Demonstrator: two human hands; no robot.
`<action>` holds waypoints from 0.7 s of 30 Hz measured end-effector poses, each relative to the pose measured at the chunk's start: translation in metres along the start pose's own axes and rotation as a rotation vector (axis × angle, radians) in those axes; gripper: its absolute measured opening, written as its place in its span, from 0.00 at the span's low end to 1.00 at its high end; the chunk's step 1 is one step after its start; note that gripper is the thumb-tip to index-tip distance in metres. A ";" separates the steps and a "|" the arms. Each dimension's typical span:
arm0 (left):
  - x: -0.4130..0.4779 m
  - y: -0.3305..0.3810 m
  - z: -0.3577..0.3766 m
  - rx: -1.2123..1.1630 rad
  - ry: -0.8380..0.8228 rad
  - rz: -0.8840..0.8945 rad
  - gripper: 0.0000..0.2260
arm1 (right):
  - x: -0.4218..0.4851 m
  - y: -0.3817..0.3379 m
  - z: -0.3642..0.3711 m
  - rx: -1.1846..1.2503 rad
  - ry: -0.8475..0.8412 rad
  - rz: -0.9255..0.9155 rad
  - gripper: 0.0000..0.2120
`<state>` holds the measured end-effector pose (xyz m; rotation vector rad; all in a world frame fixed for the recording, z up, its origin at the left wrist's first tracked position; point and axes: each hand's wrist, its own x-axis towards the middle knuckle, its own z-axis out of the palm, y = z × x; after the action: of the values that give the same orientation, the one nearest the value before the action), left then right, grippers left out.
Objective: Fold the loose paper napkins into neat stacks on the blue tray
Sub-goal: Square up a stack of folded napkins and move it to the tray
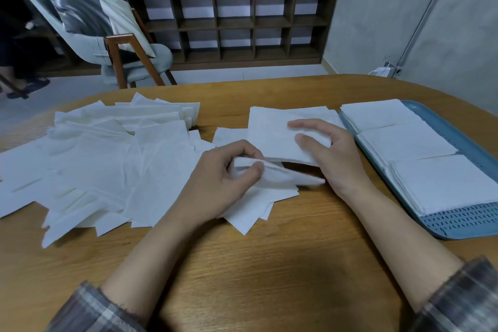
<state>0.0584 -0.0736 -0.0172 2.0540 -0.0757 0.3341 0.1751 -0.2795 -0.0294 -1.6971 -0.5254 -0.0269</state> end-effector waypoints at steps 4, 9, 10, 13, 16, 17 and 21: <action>0.008 -0.005 -0.002 -0.145 0.175 -0.048 0.03 | 0.000 -0.002 0.004 0.212 -0.144 0.114 0.20; 0.009 -0.011 0.001 -0.153 0.288 -0.085 0.05 | -0.005 -0.002 0.010 0.102 -0.202 0.115 0.09; 0.009 -0.011 0.001 -0.165 0.289 -0.091 0.06 | -0.005 -0.002 0.009 0.084 -0.190 0.109 0.07; 0.009 -0.009 -0.003 -0.178 0.244 -0.040 0.12 | -0.005 -0.004 0.007 0.084 -0.164 0.112 0.07; 0.010 -0.009 -0.007 -0.106 0.179 0.025 0.11 | -0.005 -0.005 0.007 0.091 -0.180 0.117 0.07; 0.010 -0.010 -0.007 -0.102 0.177 0.015 0.10 | -0.006 -0.005 0.008 0.107 -0.192 0.111 0.09; 0.008 -0.007 -0.003 -0.242 0.258 -0.090 0.09 | -0.007 -0.009 0.009 0.183 -0.240 0.097 0.19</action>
<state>0.0669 -0.0674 -0.0195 1.7553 0.1280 0.5056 0.1630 -0.2722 -0.0250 -1.5522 -0.6040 0.2904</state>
